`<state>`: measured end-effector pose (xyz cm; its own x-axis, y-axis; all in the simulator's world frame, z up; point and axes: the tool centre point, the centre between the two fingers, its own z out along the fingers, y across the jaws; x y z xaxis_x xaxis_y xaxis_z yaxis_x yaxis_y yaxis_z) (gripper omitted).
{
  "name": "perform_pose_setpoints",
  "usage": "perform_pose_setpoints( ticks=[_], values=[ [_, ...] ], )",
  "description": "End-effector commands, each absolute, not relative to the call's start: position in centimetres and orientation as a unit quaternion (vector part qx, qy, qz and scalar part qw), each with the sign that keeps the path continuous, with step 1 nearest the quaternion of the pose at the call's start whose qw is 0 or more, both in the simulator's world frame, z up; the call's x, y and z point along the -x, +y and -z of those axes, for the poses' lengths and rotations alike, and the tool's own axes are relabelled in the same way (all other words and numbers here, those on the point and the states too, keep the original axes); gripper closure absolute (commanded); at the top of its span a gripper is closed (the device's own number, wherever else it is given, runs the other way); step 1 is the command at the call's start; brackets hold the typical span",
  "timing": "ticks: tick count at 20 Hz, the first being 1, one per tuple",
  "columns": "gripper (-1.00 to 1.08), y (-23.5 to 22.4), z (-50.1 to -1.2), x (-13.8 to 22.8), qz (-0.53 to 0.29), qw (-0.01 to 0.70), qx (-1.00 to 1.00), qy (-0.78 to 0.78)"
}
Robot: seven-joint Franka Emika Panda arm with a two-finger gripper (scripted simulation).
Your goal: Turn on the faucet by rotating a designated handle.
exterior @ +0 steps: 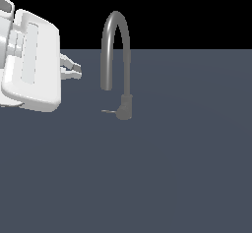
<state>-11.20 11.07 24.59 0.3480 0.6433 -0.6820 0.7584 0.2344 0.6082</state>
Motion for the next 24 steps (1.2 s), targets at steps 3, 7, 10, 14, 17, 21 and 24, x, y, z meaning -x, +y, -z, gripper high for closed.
perform_pose_setpoints(
  ticks=[3, 7, 10, 14, 17, 21, 24],
  values=[
    [1.08, 11.2, -22.9, 10.8, 0.054, 0.564, -0.575, 0.59],
    [1.08, 11.1, -21.4, 10.4, 0.055, 0.583, -0.538, 0.607],
    [1.08, 11.0, -20.3, 10.2, 0.055, 0.596, -0.509, 0.619],
    [1.08, 10.9, -18.8, 9.8, 0.057, 0.612, -0.469, 0.634],
    [1.08, 10.7, -17.7, 9.5, 0.057, 0.624, -0.439, 0.644],
    [1.08, 10.3, -16.3, 9.2, 0.059, 0.638, -0.398, 0.657],
    [1.08, 10.0, -15.2, 8.9, 0.06, 0.648, -0.367, 0.665]
  ],
)
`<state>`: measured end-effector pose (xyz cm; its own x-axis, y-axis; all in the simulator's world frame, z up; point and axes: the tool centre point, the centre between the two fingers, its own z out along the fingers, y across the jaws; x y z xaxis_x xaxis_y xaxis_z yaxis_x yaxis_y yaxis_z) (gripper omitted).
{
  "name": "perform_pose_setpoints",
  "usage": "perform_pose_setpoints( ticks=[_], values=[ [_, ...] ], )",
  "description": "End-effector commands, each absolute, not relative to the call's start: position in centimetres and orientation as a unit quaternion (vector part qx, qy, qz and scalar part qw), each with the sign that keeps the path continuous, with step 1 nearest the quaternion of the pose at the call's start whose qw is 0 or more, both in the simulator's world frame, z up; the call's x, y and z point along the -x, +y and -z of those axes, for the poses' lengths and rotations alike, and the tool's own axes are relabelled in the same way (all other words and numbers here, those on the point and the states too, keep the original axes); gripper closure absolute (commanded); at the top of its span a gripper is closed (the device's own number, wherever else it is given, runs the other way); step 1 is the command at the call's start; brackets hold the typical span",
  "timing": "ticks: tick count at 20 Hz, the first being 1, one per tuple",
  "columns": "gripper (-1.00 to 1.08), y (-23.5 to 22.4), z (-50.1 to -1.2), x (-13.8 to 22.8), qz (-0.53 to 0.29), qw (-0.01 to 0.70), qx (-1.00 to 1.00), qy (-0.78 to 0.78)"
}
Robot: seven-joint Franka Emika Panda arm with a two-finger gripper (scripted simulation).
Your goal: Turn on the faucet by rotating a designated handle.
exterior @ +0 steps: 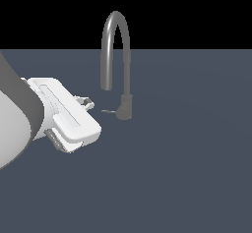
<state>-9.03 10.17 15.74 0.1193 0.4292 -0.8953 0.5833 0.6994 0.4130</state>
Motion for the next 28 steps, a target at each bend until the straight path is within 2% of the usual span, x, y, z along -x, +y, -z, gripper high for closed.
perform_pose_setpoints(
  ticks=[1, 28],
  values=[
    [1.08, 9.9, -14.8, 8.8, 0.06, 0.651, -0.356, 0.668],
    [1.08, 5.8, -7.6, 5.7, 0.075, 0.701, -0.102, 0.702]
  ],
)
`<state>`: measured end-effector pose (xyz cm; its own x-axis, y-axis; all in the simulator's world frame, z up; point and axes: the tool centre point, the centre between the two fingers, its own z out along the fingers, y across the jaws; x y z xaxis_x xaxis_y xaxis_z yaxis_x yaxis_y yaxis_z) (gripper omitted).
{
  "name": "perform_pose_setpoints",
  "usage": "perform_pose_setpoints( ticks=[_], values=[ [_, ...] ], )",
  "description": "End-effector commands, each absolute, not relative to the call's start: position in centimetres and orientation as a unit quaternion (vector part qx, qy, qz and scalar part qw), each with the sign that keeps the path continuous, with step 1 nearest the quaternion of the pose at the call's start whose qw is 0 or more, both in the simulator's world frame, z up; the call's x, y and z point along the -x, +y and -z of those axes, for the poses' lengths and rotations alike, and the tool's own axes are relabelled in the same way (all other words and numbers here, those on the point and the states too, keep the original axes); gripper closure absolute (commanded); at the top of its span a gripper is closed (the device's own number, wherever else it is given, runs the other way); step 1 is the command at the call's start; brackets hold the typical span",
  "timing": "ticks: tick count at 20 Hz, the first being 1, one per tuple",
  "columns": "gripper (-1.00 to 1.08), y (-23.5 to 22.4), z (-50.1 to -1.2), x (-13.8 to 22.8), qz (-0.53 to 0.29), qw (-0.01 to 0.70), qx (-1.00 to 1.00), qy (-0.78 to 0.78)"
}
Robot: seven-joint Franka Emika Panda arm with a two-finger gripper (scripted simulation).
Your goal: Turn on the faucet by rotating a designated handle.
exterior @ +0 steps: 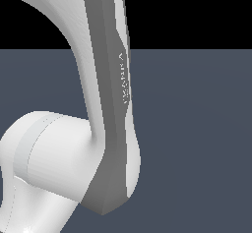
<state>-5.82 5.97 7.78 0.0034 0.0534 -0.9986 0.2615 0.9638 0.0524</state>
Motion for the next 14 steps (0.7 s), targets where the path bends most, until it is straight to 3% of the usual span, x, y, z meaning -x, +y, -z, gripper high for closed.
perform_pose_setpoints(
  ticks=[1, 14],
  values=[
    [1.08, 5.69, -7.46, 5.56, 0.075, 0.701, -0.097, 0.702],
    [1.08, 5.3, -7.04, 5.12, 0.077, 0.703, -0.077, 0.703]
  ],
)
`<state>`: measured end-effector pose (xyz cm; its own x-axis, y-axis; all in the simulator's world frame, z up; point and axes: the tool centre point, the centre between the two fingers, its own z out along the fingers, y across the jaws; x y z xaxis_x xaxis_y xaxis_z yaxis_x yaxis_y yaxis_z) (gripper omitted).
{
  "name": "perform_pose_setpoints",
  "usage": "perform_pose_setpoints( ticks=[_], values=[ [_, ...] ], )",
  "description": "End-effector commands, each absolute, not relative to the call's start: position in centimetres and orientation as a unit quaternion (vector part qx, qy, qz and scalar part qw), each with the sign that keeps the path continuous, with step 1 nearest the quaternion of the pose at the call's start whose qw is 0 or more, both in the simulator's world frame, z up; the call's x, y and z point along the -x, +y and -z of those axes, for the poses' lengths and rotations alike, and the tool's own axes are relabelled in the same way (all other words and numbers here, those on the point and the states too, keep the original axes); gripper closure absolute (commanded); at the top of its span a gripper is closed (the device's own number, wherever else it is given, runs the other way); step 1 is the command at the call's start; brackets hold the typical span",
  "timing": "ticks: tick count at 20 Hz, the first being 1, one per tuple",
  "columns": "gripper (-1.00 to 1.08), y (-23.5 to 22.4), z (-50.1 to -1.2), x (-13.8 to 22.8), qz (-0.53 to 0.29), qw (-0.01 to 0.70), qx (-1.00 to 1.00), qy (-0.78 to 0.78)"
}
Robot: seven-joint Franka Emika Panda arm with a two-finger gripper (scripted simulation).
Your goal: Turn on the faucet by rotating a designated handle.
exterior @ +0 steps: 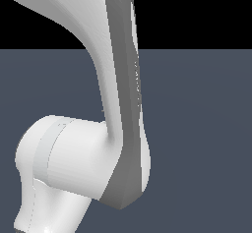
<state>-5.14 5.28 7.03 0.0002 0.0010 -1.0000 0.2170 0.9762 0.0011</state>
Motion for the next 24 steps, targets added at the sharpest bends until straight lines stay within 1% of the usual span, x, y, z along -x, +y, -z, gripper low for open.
perform_pose_setpoints(
  ticks=[1, 3, 15, 17, 24],
  values=[
    [1.08, 5.3, -7.0, 5.1, 0.077, 0.703, -0.077, 0.703],
    [1.08, 5.3, -7.0, 5.1, 0.077, 0.703, -0.077, 0.703],
    [1.08, 6.7, -11.1, 4.8, 0.077, 0.703, -0.077, 0.703],
    [1.08, 6.1, -10.2, 4.9, 0.08, 0.698, -0.079, 0.707],
    [1.08, 5.5, -12.6, 5.1, 0.079, 0.7, -0.079, 0.705]
  ],
)
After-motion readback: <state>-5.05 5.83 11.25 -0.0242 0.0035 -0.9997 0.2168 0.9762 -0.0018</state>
